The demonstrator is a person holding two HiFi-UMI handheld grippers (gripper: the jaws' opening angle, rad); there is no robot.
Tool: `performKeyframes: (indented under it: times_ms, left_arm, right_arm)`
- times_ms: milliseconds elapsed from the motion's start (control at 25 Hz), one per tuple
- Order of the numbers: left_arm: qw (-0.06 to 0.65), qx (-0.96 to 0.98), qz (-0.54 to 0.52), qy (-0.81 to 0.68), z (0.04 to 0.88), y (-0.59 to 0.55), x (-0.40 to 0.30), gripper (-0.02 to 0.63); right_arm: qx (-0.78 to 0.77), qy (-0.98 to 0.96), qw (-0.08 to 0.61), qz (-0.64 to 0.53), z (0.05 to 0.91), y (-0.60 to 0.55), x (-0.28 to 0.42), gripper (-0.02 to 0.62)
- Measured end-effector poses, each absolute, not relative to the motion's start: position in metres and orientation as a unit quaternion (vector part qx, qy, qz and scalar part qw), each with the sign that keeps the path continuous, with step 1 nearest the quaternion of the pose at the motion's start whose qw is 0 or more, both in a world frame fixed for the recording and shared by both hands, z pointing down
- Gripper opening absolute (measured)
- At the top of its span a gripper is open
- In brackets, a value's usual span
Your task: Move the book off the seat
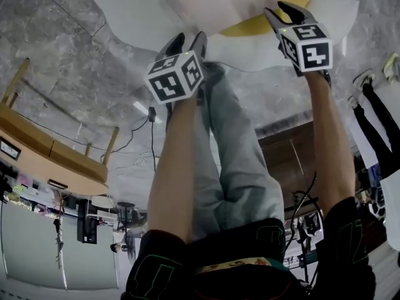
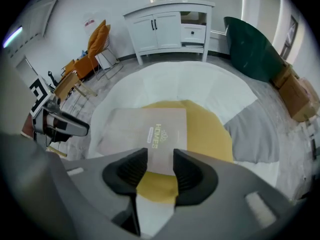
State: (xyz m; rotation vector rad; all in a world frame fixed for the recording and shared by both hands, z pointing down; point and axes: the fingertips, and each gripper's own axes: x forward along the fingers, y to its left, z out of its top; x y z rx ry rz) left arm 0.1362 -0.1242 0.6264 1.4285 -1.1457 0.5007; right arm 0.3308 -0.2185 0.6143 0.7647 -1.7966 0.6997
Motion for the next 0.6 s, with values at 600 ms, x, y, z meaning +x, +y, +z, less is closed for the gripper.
performKeyframes:
  times_ms: [600]
  left_arm:
    - [0.611,0.627,0.209,-0.435,0.690,-0.124,0.168,0.288]
  right_arm:
    - [0.334,-0.727,0.505,0.324,0.673,-0.221,0.346,0.301]
